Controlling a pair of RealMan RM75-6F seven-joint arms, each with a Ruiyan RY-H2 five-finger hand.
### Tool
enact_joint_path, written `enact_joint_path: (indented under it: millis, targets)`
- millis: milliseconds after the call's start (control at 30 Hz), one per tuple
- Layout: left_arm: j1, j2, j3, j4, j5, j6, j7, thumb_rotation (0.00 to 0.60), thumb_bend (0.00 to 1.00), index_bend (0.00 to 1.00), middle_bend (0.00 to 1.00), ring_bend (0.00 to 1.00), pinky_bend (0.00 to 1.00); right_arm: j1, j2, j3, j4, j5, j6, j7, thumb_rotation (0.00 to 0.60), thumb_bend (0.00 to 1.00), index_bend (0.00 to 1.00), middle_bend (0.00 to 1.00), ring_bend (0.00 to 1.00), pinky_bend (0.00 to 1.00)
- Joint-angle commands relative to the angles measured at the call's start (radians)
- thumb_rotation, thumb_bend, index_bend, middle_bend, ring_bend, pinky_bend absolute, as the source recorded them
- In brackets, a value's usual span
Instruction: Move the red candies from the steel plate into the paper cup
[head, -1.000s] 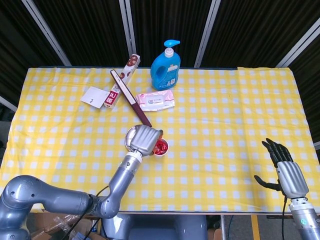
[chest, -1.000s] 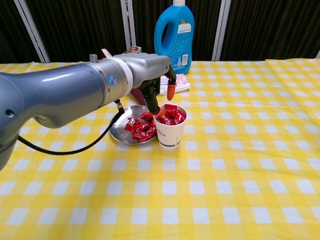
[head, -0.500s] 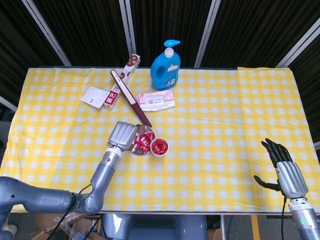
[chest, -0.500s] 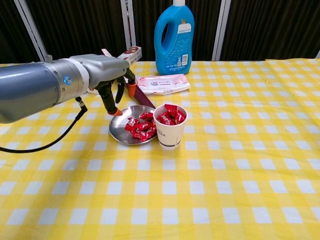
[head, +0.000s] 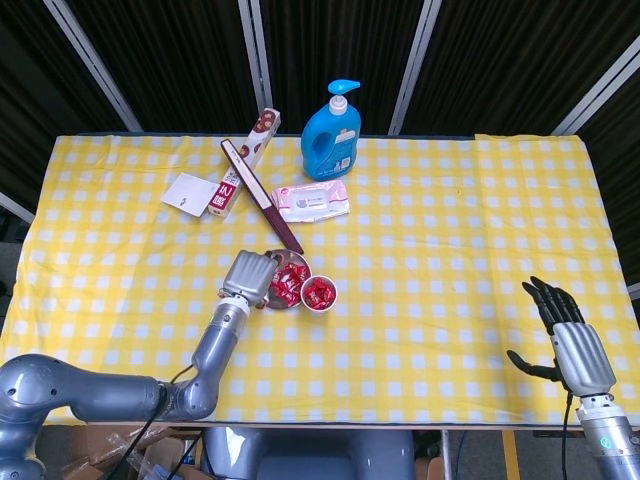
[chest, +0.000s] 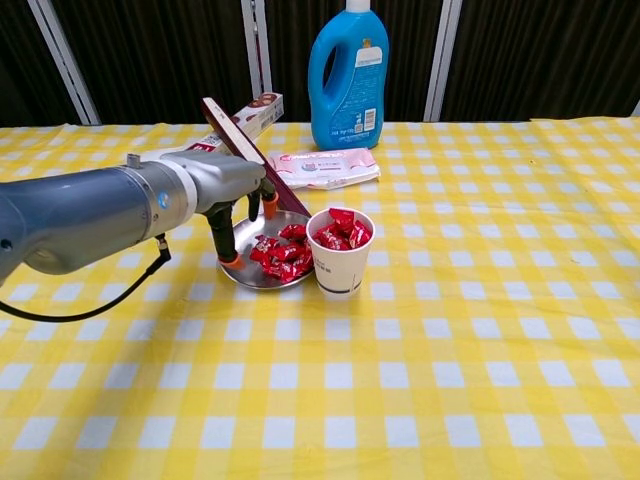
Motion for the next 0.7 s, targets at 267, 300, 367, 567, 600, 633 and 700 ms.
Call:
enact_joint_path:
  millis: [267, 300, 367, 567, 600, 633, 700]
  targets:
    - [-0.021, -0.05, -0.009, 0.07, 0.001, -0.042, -0.001, 0.6, 0.22, 0.26, 0.25, 0.93, 0.98, 0.001, 0.002, 0.0, -0.002, 0.002, -0.003, 0.005, 0.6, 0.28, 0.0, 0.0, 0.0, 0.0]
    - [-0.024, -0.056, -0.01, 0.08, 0.004, -0.047, -0.003, 0.6, 0.22, 0.26, 0.24, 0.93, 0.98, 0.001, 0.002, 0.0, -0.002, 0.002, -0.003, 0.005, 0.6, 0.28, 0.0, 0.0, 0.0, 0.0]
    - [-0.027, -0.067, -0.013, 0.097, 0.012, -0.058, -0.01, 0.6, 0.22, 0.26, 0.24, 0.93, 0.97, 0.0, 0.003, 0.0, -0.003, 0.004, -0.003, 0.007, 0.6, 0.28, 0.0, 0.0, 0.0, 0.0]
    - [-0.034, -0.087, -0.015, 0.131, 0.032, -0.08, -0.022, 0.6, 0.22, 0.26, 0.24, 0.93, 0.97, 0.002, 0.004, 0.0, -0.004, 0.006, -0.009, 0.012, 0.6, 0.28, 0.0, 0.0, 0.0, 0.0]
    - [-0.034, -0.091, -0.014, 0.136, 0.033, -0.083, -0.023, 0.6, 0.22, 0.26, 0.25, 0.93, 0.97, 0.002, 0.005, 0.0, -0.004, 0.007, -0.009, 0.012, 0.6, 0.28, 0.0, 0.0, 0.0, 0.0]
    - [-0.036, -0.097, -0.013, 0.145, 0.033, -0.089, -0.023, 0.6, 0.22, 0.27, 0.25, 0.93, 0.97, 0.002, 0.005, 0.0, -0.005, 0.007, -0.009, 0.013, 0.6, 0.28, 0.0, 0.0, 0.0, 0.0]
    - [-0.037, -0.106, -0.01, 0.158, 0.029, -0.097, -0.021, 0.6, 0.22, 0.33, 0.31, 0.93, 0.97, 0.002, 0.006, 0.001, -0.005, 0.007, -0.009, 0.013, 0.6, 0.28, 0.0, 0.0, 0.0, 0.0]
